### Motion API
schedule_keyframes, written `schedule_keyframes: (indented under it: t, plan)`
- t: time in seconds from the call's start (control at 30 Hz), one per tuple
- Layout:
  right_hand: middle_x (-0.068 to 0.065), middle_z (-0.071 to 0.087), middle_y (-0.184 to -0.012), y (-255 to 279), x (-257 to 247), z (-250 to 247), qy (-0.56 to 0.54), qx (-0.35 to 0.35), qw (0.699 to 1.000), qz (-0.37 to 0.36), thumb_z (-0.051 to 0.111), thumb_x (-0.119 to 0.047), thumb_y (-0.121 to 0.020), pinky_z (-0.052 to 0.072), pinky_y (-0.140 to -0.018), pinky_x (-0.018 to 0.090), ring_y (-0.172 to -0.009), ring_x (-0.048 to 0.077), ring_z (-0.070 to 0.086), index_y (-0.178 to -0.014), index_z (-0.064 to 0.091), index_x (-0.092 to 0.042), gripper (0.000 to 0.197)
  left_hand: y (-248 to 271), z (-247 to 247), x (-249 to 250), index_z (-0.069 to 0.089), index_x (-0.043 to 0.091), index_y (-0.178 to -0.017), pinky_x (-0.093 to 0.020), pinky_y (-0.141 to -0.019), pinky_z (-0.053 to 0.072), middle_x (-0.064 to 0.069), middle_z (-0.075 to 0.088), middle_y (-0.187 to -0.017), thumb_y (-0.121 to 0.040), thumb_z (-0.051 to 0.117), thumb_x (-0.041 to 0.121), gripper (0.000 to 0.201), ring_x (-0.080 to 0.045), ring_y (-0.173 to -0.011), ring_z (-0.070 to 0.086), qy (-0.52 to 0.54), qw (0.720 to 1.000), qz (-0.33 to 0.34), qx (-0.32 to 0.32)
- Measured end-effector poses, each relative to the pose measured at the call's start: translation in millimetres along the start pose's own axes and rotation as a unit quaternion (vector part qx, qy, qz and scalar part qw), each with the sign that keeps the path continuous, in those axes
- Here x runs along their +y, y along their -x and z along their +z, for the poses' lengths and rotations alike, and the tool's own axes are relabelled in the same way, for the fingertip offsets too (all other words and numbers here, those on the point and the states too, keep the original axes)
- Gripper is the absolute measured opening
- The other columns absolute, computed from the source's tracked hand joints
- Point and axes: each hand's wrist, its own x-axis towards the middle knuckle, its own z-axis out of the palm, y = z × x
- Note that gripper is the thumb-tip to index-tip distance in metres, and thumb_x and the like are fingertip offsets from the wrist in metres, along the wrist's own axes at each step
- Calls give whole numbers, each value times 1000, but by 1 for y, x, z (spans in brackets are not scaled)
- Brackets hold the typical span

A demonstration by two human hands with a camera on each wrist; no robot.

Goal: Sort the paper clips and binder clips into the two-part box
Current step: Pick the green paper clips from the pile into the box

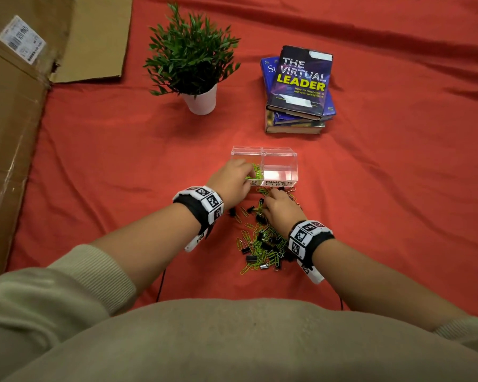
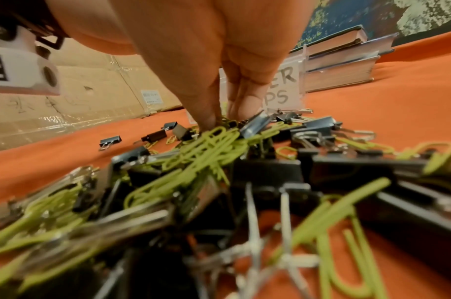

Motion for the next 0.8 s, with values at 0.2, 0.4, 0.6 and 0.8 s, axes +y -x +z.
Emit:
schedule_keyframes:
  t: [0.2, 0.4, 0.6, 0.8]
  plan:
    - [14, 51, -99, 0, 1, 4, -1, 13, 1000, 4, 53, -6, -90, 50, -77, 41, -93, 29, 49, -91, 59, 1, 9, 36, 29, -8, 58, 13, -119, -39, -94, 46, -5, 53, -117, -85, 52, 9, 35, -24, -114, 49, -72, 984, 12, -164]
    - [7, 65, -92, -1, 1, -13, -142, -64, 981, 114, 50, -20, -95, 54, -69, 32, -76, 19, 59, -95, 61, -8, 17, 45, 37, -10, 51, 10, -130, -37, -104, 38, -8, 50, -124, -89, 50, 7, 41, -25, -122, 43, -121, 977, 36, -174]
    - [3, 65, -80, 5, 9, -33, -371, -72, 906, 192, 62, -22, -89, 48, -55, 20, -62, 12, 55, -90, 66, -12, 11, 43, 43, -7, 59, 5, -112, -36, -95, 42, -10, 56, -112, -88, 51, 4, 25, -27, -112, 49, -154, 973, 32, -169]
    - [9, 62, -81, 7, 11, -42, -587, -105, 772, 222, 61, -6, -88, 52, -63, 24, -66, 16, 58, -89, 64, -4, 4, 43, 44, -6, 61, 4, -107, -34, -89, 44, -11, 60, -109, -92, 49, 6, 20, -27, -108, 53, -202, 961, 48, -180]
